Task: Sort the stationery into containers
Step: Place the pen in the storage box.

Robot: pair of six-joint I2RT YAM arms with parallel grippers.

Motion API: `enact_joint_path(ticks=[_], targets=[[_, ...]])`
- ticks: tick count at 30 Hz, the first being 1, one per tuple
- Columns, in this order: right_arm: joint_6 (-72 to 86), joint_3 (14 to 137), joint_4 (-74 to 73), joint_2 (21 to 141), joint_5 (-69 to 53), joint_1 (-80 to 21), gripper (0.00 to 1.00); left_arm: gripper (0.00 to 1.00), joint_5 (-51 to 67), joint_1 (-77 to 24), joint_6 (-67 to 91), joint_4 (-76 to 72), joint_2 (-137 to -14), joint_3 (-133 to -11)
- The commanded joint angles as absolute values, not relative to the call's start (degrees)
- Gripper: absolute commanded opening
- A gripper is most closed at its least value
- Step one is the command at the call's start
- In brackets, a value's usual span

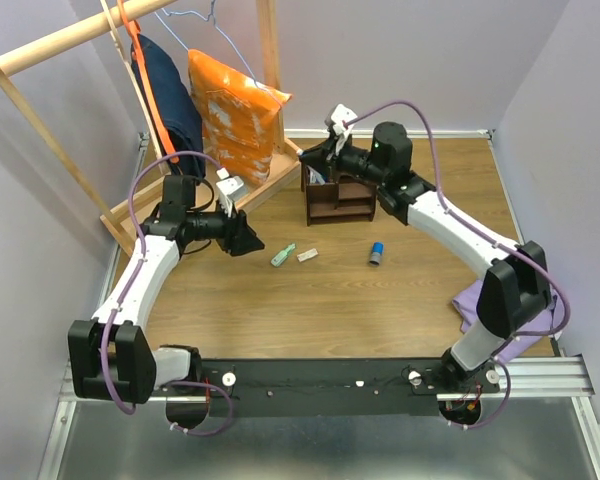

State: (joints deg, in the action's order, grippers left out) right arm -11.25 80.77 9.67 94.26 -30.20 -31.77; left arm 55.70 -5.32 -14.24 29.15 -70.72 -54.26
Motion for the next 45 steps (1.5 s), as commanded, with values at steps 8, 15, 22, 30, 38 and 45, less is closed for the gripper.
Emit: enact_joint_path(ticks=[8, 15, 22, 30, 38, 45], targets=[[-6.9, 74.9, 46.6, 105.0, -28.9, -30.2, 0.01, 0.60, 57.0, -5.0, -18.8, 37.6, -77.5, -62.8], [-4.8, 79.1, 50.8, 112.8, -30.1, -27.8, 0.01, 0.60, 55.8, -5.0, -19.7, 38.5, -81.7, -65.7], [-2.2, 80.7, 53.2, 117.9, -31.3, -26.5, 0.01, 0.60, 55.0, -5.0, -20.2, 39.0, -85.2, -68.6], [1.5, 79.5, 55.5, 120.1, -31.1, -26.5, 0.01, 0.60, 55.2, -5.0, -19.9, 38.5, -87.4, -68.8], [1.8, 74.6, 56.0, 116.8, -28.3, -26.5, 0.01, 0.60, 56.0, -5.1, -19.9, 37.8, -87.3, -67.9], [0.5, 71.4, 54.1, 115.1, -27.3, -26.5, 0.12, 0.60, 56.0, -5.2, -20.0, 37.5, -86.7, -67.1]])
